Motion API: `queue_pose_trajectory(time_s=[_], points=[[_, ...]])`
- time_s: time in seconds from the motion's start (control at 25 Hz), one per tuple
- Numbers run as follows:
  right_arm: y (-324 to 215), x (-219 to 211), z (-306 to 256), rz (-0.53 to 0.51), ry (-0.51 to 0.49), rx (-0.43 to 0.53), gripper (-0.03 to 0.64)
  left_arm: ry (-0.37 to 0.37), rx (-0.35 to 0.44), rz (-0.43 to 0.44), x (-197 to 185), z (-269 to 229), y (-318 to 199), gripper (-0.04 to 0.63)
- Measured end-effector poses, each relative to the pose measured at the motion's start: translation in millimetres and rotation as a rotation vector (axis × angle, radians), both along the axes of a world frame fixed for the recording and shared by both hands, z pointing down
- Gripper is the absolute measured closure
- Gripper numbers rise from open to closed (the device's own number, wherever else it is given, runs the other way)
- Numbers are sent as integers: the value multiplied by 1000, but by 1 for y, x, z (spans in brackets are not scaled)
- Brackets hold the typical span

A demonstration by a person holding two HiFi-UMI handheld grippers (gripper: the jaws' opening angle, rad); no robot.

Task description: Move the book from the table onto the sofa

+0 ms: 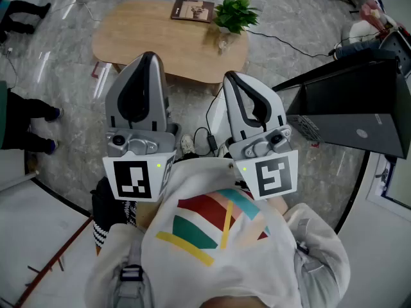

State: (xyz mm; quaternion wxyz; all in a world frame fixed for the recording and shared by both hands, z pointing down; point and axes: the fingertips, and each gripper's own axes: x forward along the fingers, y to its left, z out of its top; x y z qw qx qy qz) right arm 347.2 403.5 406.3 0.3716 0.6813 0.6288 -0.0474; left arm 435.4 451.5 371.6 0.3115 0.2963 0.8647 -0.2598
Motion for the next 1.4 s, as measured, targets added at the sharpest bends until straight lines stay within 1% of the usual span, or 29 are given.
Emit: queue_pose_trajectory(time_s=[0.12,0.24,0.32,0.44,0.56,0.64,0.68,0.76,0.84,0.92,1.0,1.12,1.24,1.4], points=[[8,16,-3,-19,-6,-2,604,4,12,9,8,3,8,588],[20,34,-4,-46,13,13,604,21,31,29,9,9,14,588],[30,51,-4,-78,12,25,604,30,22,41,7,10,15,588],[43,77,-2,-125,-8,35,604,81,8,65,3,16,14,588],[50,100,1,-183,-38,64,604,129,8,42,16,23,24,589],[54,121,6,-244,-68,109,605,121,15,31,33,20,34,589],[56,130,9,-258,-75,133,606,108,19,36,41,18,38,589],[58,139,16,-239,-103,170,606,90,20,59,49,16,42,589],[62,140,19,-207,-110,191,606,79,21,70,49,18,45,589],[68,138,17,-197,-65,187,604,75,37,55,49,21,52,589],[72,136,16,-168,-37,180,604,73,69,44,51,24,58,589],[79,126,16,-136,-17,191,604,72,113,55,55,27,71,589],[91,107,15,-141,19,202,604,66,135,32,54,27,91,589],[116,67,0,-145,88,196,604,44,142,-27,46,13,114,589]])
